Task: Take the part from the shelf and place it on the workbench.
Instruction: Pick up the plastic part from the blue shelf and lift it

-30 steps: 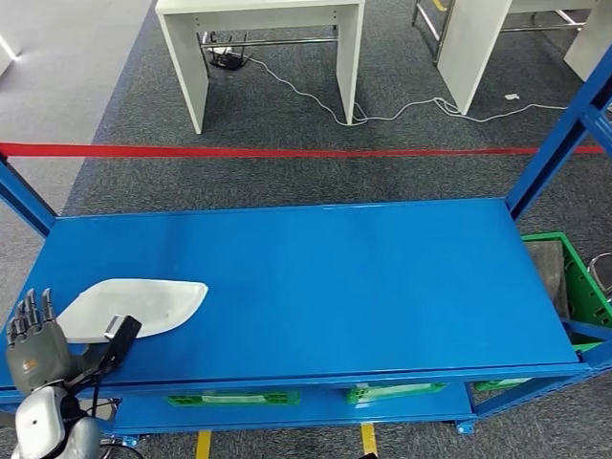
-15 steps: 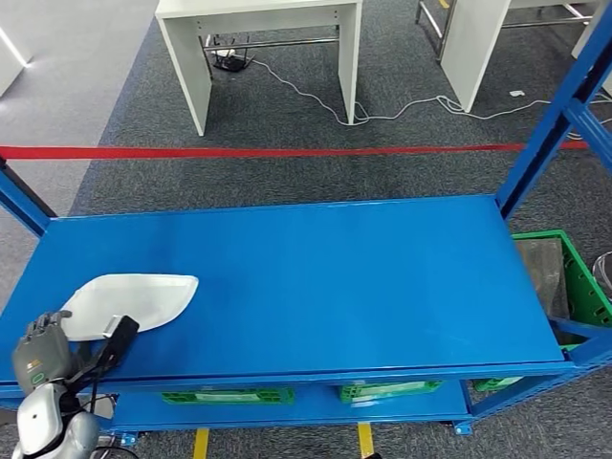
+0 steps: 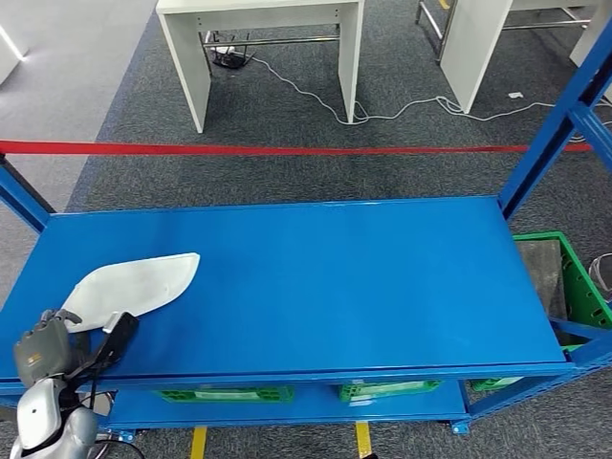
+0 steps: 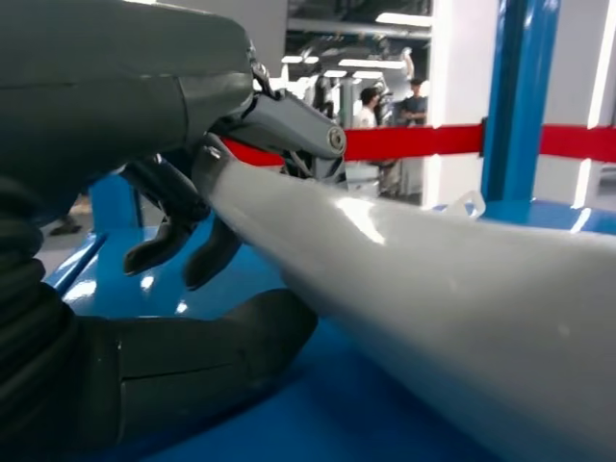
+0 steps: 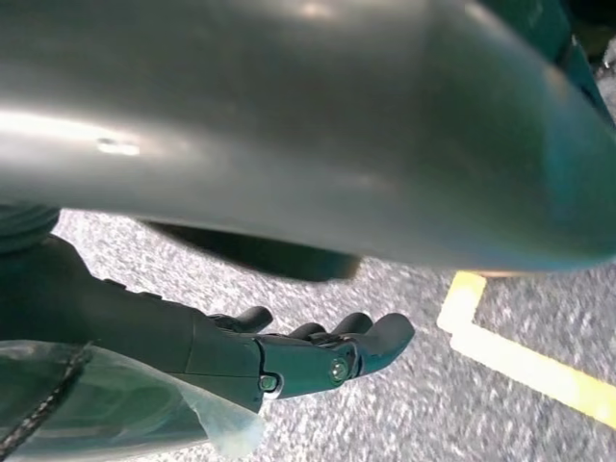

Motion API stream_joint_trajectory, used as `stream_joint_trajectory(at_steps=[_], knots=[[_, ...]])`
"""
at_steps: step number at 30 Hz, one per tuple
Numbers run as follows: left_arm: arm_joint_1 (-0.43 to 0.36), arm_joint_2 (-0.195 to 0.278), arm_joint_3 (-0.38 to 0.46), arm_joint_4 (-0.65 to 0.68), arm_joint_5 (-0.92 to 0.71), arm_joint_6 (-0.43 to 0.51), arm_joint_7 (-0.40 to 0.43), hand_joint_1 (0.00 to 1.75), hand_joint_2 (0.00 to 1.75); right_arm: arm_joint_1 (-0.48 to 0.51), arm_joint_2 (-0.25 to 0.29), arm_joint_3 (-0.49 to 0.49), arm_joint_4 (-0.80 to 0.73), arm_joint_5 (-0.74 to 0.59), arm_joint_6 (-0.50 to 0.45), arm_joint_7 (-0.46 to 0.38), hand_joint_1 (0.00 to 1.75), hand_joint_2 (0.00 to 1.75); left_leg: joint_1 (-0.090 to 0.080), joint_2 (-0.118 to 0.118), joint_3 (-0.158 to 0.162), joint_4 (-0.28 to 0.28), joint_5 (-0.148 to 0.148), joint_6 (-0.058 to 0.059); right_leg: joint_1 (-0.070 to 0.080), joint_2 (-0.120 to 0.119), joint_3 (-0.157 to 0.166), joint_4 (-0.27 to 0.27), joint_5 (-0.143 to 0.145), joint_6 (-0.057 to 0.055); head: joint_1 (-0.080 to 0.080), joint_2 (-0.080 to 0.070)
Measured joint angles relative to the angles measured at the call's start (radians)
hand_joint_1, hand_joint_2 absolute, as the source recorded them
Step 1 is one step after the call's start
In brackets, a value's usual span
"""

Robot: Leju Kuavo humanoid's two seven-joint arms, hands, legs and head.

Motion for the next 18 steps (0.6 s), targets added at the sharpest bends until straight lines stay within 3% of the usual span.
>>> stream_joint_trajectory(at_steps=[1,4,5,6,7,9,11,15,16,18], knots=[[-0.001,0.0,-0.001,0.0,0.0,0.0,-0.002,1.24,1.75,0.0,0.0,0.0,0.0,0.0,0.001,0.0,0.0,0.0,0.005,0.001,0.004,-0.01,0.005,-0.002,0.001,0.0,-0.015,0.03,-0.02,0.005,0.002,0.0],[-0.001,-0.004,-0.001,0.003,0.0,0.0,-0.002,0.01,1.75,0.001,-0.002,0.0,0.0,0.001,0.004,0.0,0.0,0.0,0.01,0.004,0.004,-0.017,0.01,-0.002,-0.004,-0.001,-0.101,0.203,-0.103,0.019,0.005,0.0],[-0.002,-0.005,-0.002,0.005,-0.001,0.0,-0.002,0.0,1.75,0.002,-0.003,0.0,0.0,0.001,0.005,0.001,0.0,0.0,0.011,0.004,0.004,-0.016,0.01,-0.003,-0.007,-0.001,-0.119,0.24,-0.111,0.024,0.005,0.0],[-0.002,-0.006,-0.002,0.008,-0.002,0.0,-0.002,0.0,1.75,0.003,-0.004,0.0,0.0,0.002,0.005,0.001,0.0,0.0,0.013,0.005,0.004,-0.015,0.01,-0.005,-0.009,-0.002,-0.12,0.242,-0.1,0.028,0.005,0.0],[-0.003,-0.007,-0.002,0.01,-0.004,0.0,-0.002,0.0,1.75,0.003,-0.004,0.0,0.0,0.002,0.006,0.001,0.0,0.0,0.016,0.004,0.004,-0.014,0.009,-0.008,-0.012,-0.003,-0.102,0.206,-0.072,0.033,0.005,0.0],[-0.006,-0.007,-0.003,0.01,-0.009,0.002,-0.002,0.0,0.87,0.002,-0.004,0.0,0.0,0.003,0.006,0.002,0.0,0.0,0.019,0.003,0.003,-0.004,0.004,-0.02,-0.019,-0.006,-0.035,0.075,-0.012,0.042,0.005,0.0],[-0.009,-0.005,-0.004,0.01,-0.014,0.004,-0.002,0.0,0.0,0.001,-0.004,0.0,0.0,0.004,0.006,0.002,0.0,0.0,0.017,0.001,-0.001,0.009,-0.003,-0.035,-0.021,-0.003,0.007,-0.005,0.007,0.032,0.005,0.0],[-0.007,-0.003,-0.012,0.01,-0.017,0.008,-0.002,0.0,0.0,0.002,-0.004,0.0,0.0,0.005,0.007,0.001,0.0,0.0,0.018,-0.001,-0.006,0.022,-0.01,-0.056,-0.02,-0.001,0.012,-0.01,0.01,-0.003,0.004,0.0],[-0.006,-0.003,-0.015,0.01,-0.018,0.01,-0.002,0.0,0.0,0.001,-0.004,0.0,0.0,0.006,0.008,0.001,0.0,0.0,0.019,-0.001,-0.017,0.048,-0.028,-0.06,-0.021,-0.002,0.011,-0.011,0.013,-0.009,0.002,0.0],[-0.003,-0.002,-0.019,0.01,-0.021,0.015,-0.002,0.0,0.0,0.002,-0.005,0.0,0.0,0.006,0.009,0.002,0.0,0.0,0.021,-0.001,-0.066,0.161,-0.094,-0.066,-0.019,-0.002,0.007,-0.011,0.015,-0.016,-0.002,0.0]])
